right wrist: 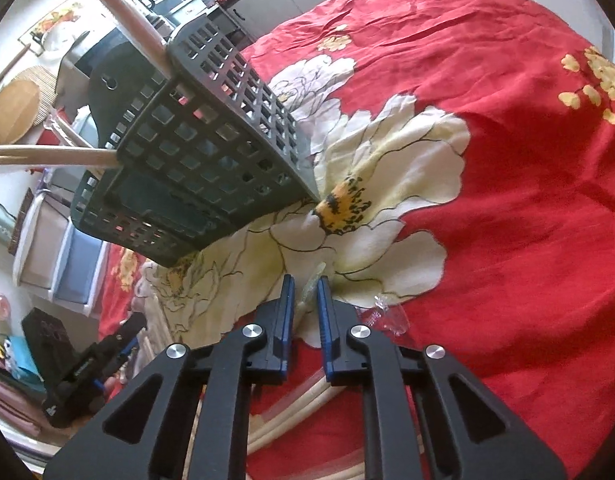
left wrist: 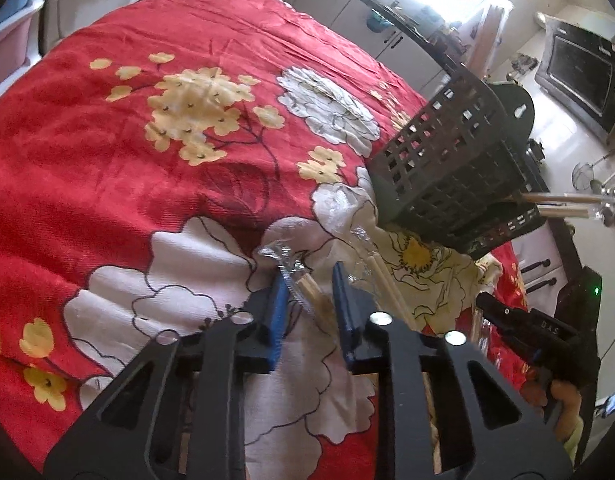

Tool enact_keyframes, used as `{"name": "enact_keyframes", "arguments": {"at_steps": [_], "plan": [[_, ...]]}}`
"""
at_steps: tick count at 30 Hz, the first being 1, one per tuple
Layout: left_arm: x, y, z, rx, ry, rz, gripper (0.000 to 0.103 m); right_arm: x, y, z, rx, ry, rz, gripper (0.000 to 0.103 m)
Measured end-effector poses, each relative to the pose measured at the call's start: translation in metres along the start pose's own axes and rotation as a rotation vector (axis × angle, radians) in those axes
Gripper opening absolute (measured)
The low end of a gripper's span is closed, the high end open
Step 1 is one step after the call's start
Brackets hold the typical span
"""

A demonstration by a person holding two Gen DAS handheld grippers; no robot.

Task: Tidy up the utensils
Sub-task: 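Close the right tool on a few wooden chopsticks and lift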

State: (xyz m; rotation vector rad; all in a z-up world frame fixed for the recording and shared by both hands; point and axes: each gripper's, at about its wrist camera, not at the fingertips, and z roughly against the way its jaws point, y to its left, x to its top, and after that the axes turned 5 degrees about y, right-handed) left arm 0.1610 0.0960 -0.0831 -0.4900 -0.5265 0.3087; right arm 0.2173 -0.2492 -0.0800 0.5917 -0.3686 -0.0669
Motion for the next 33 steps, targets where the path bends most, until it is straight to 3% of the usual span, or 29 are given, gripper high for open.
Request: {"name": "enact_keyframes", "arguments": {"at_steps": [7, 14, 23, 33], "plan": [[0.004, 0.012, 0.006, -0.067, -0.011, 0.049, 0.006, -0.001, 0.014, 0.009, 0.055, -0.029, 0.030, 0.009], [0.012, 0.009, 0.038, -0.106, -0.098, 0.048, 0.005, -0.002, 0.029, 0.025, 0.080, -0.065, 0.078, 0.008], [0.018, -0.015, 0.090, -0.121, -0.229, -0.028, 0.003, -0.011, 0.069, 0.054, 0.108, -0.132, 0.230, 0.007], [0.020, -0.059, 0.128, -0.168, -0.312, -0.145, 0.002, -0.023, 0.113, 0.090, 0.139, -0.221, 0.392, 0.005]]}}
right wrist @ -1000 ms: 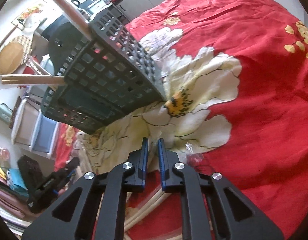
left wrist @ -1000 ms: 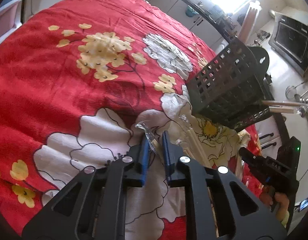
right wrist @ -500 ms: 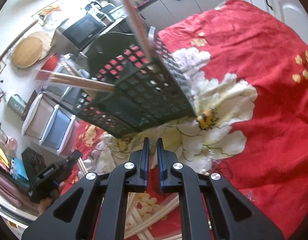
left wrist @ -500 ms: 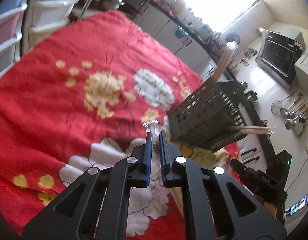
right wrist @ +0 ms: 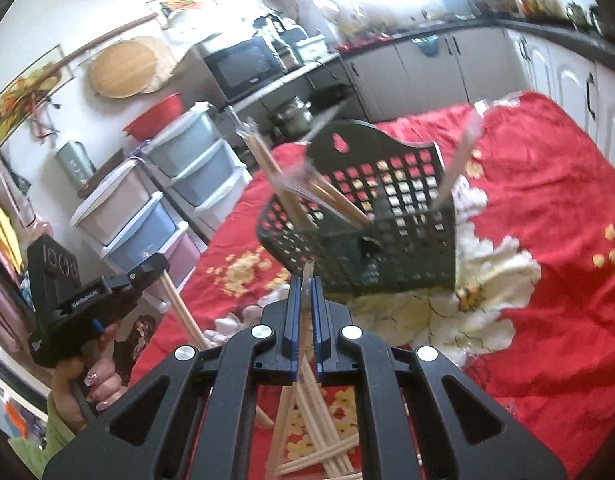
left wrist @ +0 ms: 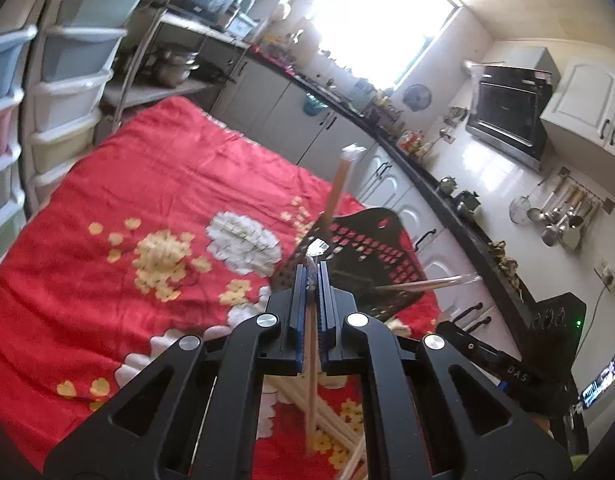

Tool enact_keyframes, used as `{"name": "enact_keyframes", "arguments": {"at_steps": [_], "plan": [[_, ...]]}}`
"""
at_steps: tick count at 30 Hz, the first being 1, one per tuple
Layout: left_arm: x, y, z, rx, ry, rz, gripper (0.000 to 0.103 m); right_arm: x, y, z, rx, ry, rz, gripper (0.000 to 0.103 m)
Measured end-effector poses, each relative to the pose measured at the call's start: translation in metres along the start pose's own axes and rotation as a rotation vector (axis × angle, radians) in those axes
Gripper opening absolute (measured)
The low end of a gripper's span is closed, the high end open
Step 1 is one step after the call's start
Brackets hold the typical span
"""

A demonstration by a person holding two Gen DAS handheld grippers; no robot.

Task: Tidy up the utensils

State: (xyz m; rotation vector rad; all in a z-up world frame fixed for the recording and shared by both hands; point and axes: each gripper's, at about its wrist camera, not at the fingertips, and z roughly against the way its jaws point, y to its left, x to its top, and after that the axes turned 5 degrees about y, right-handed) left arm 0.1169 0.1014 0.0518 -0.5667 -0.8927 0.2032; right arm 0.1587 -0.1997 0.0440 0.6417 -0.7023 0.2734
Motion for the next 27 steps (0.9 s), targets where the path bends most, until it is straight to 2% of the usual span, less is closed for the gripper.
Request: {"name": "enact_keyframes", "arguments": {"at_steps": [15, 27], "plan": [[0.012, -0.030, 0.015, -0.038, -0.045, -0.068, 0.002, 0.007, 0.024, 0.042, 0.025, -0.109, 0.089, 0.004], [0.030, -0.068, 0.016, -0.053, -0.078, -0.169, 0.002, 0.035, 0.025, 0.075, -0.037, -0.232, 0.134, 0.004]]}}
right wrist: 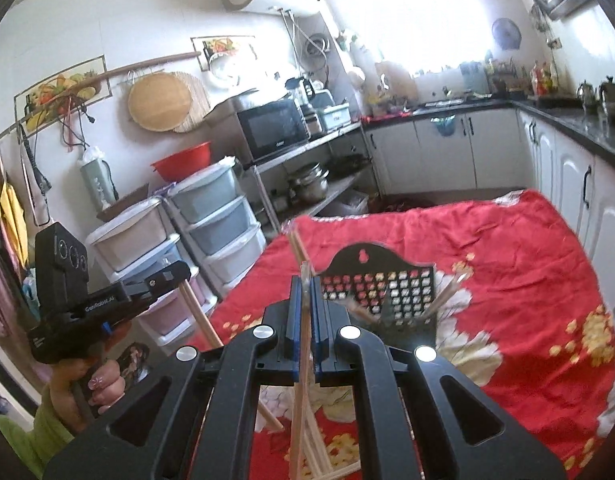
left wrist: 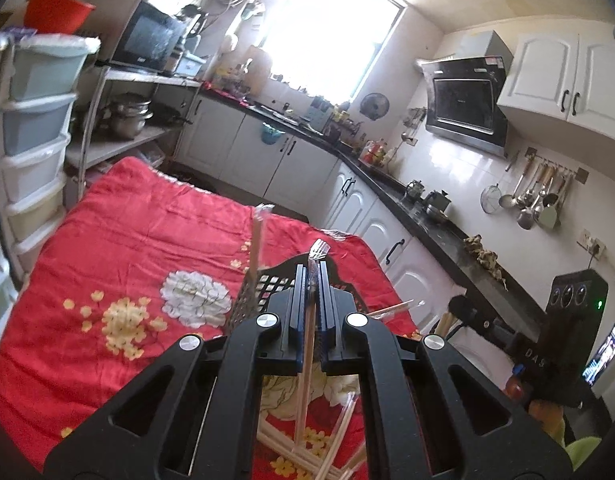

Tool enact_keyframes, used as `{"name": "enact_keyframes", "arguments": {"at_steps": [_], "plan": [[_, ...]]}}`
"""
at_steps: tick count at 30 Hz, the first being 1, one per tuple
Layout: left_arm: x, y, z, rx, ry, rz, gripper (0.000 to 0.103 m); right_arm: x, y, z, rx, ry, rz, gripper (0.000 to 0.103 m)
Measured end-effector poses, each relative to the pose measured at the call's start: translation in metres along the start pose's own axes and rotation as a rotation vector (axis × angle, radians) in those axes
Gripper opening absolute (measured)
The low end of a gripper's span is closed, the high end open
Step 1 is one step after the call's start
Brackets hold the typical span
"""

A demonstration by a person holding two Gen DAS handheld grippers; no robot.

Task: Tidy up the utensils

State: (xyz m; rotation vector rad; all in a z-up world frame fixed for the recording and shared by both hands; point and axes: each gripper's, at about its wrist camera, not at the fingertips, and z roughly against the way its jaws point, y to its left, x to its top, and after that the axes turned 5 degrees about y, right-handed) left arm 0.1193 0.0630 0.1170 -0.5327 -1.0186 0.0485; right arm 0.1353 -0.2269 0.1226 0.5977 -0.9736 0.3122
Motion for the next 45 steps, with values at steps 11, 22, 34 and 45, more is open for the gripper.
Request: {"name": "enact_keyframes", "arguments": {"at_steps": [11, 22, 34, 45], "plan": [[0.027, -0.031, -0.005, 0.000, -0.058, -0.093, 0.002, 0.035, -0.009, 0.013, -0.106, -0.115, 0.061, 0.004], [0.053, -0.049, -0.003, 0.044, -0.134, -0.158, 0.002, 0.067, -0.013, 0.018, -0.163, -0.229, 0.114, 0.004], [0.074, -0.058, 0.000, 0.077, -0.221, -0.181, 0.002, 0.095, -0.011, 0.022, -0.198, -0.329, 0.149, 0.004], [0.082, -0.062, -0.008, 0.093, -0.266, -0.176, 0.002, 0.102, -0.017, 0.012, -0.240, -0.386, 0.165, 0.004]]}}
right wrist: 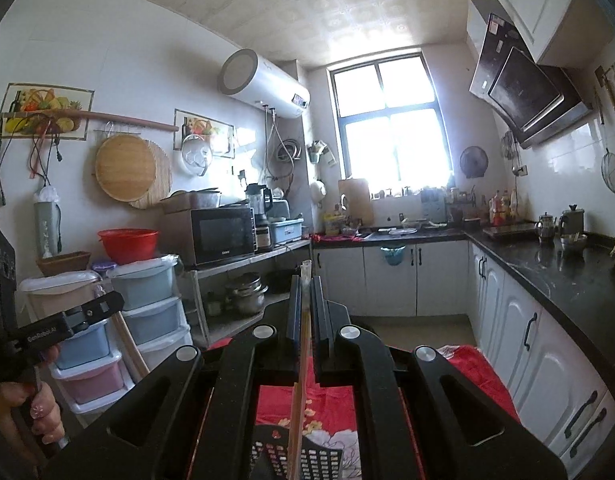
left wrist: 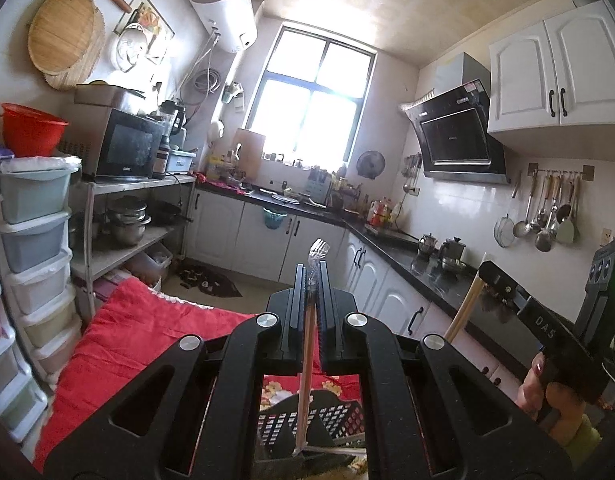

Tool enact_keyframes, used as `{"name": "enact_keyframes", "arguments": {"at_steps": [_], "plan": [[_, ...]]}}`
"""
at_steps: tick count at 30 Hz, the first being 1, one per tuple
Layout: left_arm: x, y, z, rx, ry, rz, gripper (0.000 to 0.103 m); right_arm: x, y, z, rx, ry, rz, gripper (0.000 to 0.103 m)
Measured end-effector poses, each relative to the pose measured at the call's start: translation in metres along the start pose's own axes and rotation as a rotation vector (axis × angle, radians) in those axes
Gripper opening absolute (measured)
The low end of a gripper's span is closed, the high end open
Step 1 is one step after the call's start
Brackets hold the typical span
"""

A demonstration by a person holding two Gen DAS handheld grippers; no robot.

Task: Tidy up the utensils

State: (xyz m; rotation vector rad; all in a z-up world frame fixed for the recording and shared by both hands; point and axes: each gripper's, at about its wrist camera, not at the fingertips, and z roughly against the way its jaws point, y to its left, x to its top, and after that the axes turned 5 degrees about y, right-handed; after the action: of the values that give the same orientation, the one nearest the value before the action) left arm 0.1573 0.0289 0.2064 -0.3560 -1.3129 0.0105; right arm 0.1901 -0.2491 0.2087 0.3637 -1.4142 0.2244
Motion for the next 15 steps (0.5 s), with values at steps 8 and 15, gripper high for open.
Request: {"name": "enact_keyframes", "arguments": {"at_steps": [8, 15], "plan": [[-0.013, 0.005, -0.018, 0.033, 0.011, 0.005, 0.002, -0.018, 0.000, -0.013, -0.013, -0.024, 0.016, 0.004], [-0.026, 0.011, -0.032, 0.064, 0.032, 0.005, 0.002, -0.038, 0.005, -0.026, -0.014, -0.016, 0.045, 0.004]]}}
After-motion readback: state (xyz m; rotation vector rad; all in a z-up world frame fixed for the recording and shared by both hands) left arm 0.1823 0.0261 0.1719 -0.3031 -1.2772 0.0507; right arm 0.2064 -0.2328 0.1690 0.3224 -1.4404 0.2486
